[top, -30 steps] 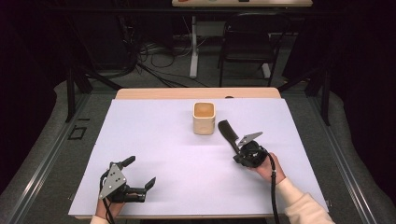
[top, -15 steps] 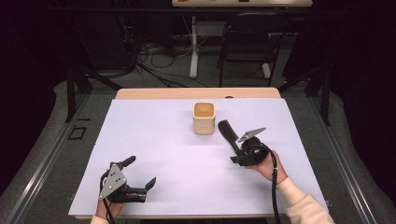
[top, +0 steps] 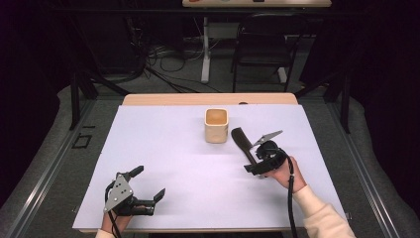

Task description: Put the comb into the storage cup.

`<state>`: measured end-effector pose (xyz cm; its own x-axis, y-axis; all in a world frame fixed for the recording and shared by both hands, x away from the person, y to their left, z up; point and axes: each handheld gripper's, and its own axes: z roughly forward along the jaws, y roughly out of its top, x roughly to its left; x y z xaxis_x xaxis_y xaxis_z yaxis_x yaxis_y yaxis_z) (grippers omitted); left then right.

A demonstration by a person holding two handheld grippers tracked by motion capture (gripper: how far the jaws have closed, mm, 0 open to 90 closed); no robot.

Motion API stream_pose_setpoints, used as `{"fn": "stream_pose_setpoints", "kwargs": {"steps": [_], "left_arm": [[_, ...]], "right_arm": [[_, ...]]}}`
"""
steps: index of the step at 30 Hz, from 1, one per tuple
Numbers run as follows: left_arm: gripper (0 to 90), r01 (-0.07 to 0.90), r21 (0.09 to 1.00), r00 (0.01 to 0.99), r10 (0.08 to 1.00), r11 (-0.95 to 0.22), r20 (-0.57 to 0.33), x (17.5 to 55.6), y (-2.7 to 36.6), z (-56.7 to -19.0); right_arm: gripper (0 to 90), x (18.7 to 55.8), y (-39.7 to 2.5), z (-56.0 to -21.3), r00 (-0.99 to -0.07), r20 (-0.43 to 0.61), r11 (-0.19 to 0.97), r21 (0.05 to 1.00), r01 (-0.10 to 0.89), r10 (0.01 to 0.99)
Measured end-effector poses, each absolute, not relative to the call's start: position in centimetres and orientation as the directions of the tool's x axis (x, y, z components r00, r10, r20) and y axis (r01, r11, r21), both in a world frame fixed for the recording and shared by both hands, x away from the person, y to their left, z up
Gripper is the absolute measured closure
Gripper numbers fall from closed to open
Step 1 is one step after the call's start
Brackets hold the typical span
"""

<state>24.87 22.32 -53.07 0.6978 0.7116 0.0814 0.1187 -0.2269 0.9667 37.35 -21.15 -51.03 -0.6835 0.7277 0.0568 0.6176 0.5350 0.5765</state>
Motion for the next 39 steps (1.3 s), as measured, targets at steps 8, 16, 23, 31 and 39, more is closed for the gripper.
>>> {"fn": "stream_pose_setpoints", "kwargs": {"steps": [8,16,23,31,39], "left_arm": [[0.2,0.125,0.966,0.697,0.713,-0.226,0.076,25.0,22.2,-53.2],[0.2,0.122,0.969,0.698,0.712,-0.216,0.071,25.0,22.3,-53.2],[0.2,0.110,0.970,0.708,0.702,-0.215,0.075,24.9,22.2,-53.0],[0.2,0.102,0.973,0.715,0.695,-0.209,0.074,24.9,22.2,-52.9],[0.2,0.104,0.971,0.723,0.687,-0.215,0.075,24.9,22.2,-52.9]], "right_arm": [[14.1,38.7,-21.1,-50.7,-0.639,0.057,0.529,0.508,0.680,0.767],[3.6,39.8,-21.0,-50.6,-0.602,0.064,0.520,0.439,0.733,0.796],[0.0,40.6,-20.3,-50.4,-0.589,0.066,0.524,0.388,0.759,0.805],[16.2,41.5,-19.0,-50.1,-0.587,0.020,0.551,0.322,0.770,0.809],[43.9,42.6,-18.0,-50.2,-0.590,-0.029,0.576,0.262,0.775,0.807]]}}
